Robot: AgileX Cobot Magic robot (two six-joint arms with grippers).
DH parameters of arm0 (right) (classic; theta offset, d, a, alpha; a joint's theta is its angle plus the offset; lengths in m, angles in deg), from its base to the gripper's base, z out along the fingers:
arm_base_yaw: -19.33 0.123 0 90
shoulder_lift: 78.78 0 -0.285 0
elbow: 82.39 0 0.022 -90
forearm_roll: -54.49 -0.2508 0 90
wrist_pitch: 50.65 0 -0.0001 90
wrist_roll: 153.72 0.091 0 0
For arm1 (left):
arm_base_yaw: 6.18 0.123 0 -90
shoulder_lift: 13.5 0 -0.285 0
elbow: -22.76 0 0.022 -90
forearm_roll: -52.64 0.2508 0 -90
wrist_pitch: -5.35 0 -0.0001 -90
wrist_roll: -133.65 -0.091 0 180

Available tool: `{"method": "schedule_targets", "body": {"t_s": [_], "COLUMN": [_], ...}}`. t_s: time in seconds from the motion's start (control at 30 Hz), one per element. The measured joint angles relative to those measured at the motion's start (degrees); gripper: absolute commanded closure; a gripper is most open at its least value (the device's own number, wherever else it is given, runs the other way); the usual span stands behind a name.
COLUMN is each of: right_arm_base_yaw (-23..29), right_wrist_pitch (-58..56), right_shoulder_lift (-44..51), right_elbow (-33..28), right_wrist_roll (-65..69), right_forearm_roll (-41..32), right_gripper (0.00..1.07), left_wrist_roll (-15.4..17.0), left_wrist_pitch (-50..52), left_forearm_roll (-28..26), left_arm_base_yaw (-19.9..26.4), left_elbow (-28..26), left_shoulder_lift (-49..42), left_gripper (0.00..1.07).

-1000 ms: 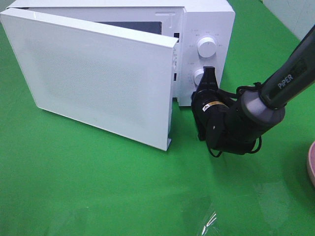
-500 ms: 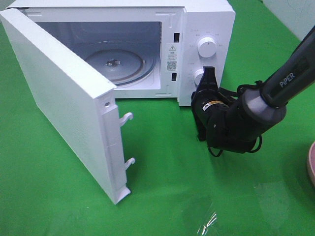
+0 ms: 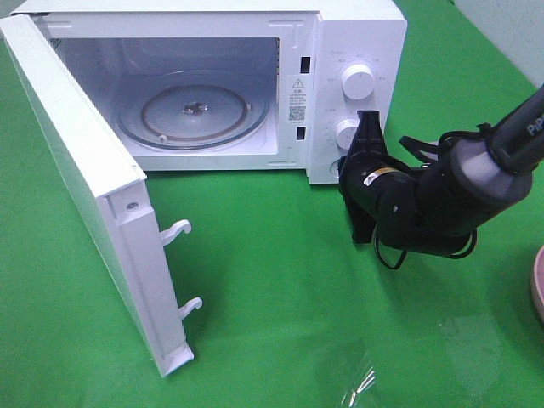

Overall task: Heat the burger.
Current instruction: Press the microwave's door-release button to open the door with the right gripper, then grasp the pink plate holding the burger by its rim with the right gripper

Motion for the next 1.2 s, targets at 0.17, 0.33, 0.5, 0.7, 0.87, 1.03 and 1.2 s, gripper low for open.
{"method": "schedule_targets", "body": {"t_s": [0.17, 0.33, 0.5, 0.7, 0.87, 1.03, 1.2], "right_arm_base_yaw": [-0.4, -0.6, -0.6, -0.6, -0.6, -0.6, -0.6], "right_wrist_pitch": [-0.9, -5.4, -12.1, -22.6, -30.1, -38.2, -45.2], "right_shoulder_lift": [1.8, 5.0, 8.1, 13.3, 16.9, 19.8, 21.8], "right_elbow": [-1.1, -3.3, -4.4, -4.5, -4.5, -4.6, -4.6], "right_wrist_roll": [-0.4, -1.8, -7.6, -21.9, -32.8, -44.1, -51.3], "right_forearm_roll": [-0.1, 1.7, 1.9, 2.1, 2.2, 2.3, 3.7], "right_gripper": [1.07, 1.07, 1.07, 1.07, 1.06, 1.05, 1.05], "left_wrist_roll": [0.0, 0.0, 0.0, 0.0, 0.0, 0.0, 0.0], "left_wrist_pitch": [0.0, 0.0, 0.0, 0.0, 0.0, 0.0, 0.0], "left_forearm_roll": [0.0, 0.0, 0.0, 0.0, 0.0, 0.0, 0.0], "left_arm_base_yaw": [0.0, 0.0, 0.0, 0.0, 0.0, 0.0, 0.0], "left_elbow": [0.0, 0.0, 0.0, 0.0, 0.0, 0.0, 0.0], "left_shoulder_lift": [0.0, 0.0, 0.0, 0.0, 0.0, 0.0, 0.0], "left_gripper": [0.07, 0.07, 0.07, 0.07, 0.07, 0.07, 0.07]}}
